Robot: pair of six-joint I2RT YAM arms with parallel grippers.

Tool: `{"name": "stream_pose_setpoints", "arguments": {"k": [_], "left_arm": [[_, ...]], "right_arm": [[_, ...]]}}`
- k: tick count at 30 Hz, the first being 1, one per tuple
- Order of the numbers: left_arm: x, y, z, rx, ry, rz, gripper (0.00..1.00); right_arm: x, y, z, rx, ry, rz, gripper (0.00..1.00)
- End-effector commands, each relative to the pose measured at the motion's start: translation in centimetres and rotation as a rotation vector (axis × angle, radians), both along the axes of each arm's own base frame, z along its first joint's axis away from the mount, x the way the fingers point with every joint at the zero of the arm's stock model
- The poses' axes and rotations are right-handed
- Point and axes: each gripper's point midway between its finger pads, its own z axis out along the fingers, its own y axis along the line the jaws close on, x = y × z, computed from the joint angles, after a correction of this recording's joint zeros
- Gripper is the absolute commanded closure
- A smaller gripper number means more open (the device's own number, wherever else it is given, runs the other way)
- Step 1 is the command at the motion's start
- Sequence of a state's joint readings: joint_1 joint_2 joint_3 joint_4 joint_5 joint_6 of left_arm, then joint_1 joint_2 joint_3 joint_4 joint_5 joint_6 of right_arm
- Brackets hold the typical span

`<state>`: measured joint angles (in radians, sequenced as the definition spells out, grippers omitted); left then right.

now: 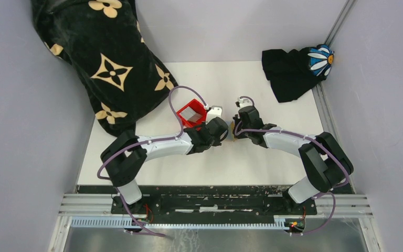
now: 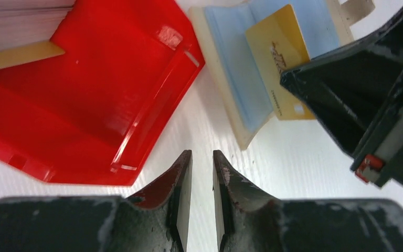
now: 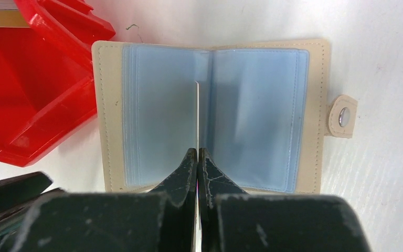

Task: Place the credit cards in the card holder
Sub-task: Open the card holder at the center of the board.

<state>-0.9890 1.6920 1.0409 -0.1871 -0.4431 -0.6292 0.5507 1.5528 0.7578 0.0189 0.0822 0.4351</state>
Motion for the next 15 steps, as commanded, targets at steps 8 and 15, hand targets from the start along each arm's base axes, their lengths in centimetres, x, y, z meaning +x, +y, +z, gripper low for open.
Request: {"name": "stream_pose_setpoints", "arguments": {"k": [8, 15], "left_arm": [[1.2, 0.5, -4.3, 0.142, 0.016, 0.000, 0.72], [2.7, 3.4, -5.5, 0.194, 0.004, 0.075, 0.72]], "right_arm": [[0.5, -1.3, 0.7, -0.078, -0.022, -0.023, 0.99], [0.5, -1.1, 0.6, -0.076, -0.017, -0.019, 0.99]]}}
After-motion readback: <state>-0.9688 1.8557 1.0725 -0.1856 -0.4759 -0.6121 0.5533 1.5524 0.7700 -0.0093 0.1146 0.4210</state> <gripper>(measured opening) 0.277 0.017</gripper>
